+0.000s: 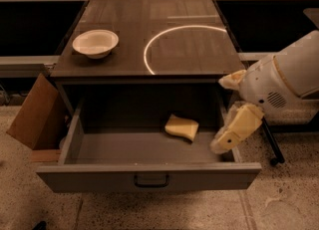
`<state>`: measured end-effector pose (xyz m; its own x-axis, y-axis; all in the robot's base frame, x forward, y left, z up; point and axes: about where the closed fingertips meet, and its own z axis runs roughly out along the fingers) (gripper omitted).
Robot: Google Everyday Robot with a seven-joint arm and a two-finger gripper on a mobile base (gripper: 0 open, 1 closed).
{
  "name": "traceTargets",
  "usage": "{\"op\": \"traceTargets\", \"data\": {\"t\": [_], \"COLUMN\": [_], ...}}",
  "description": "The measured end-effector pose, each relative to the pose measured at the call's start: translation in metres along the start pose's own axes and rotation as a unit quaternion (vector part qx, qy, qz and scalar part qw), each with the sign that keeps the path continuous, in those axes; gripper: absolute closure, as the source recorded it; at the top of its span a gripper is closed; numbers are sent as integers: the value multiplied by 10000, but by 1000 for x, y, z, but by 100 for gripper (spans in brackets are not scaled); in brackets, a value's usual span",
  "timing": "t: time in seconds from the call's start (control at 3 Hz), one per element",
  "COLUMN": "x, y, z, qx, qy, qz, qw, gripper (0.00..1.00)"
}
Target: Pick sponge from top drawer and place on counter
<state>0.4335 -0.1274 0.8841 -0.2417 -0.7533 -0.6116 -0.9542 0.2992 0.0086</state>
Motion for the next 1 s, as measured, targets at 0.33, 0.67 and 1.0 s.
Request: {"op": "traceTargets", "data": {"t": [0.33,0.67,1.0], "x": [-7,7,34], "y": [3,0,-13], "z": [0,20,53], "qx": [-34,-20,170], "qy": [-88,-80,-172], "qz": [13,116,266], "qw": [10000,9999,9994], "gripper": [0,0,0]}}
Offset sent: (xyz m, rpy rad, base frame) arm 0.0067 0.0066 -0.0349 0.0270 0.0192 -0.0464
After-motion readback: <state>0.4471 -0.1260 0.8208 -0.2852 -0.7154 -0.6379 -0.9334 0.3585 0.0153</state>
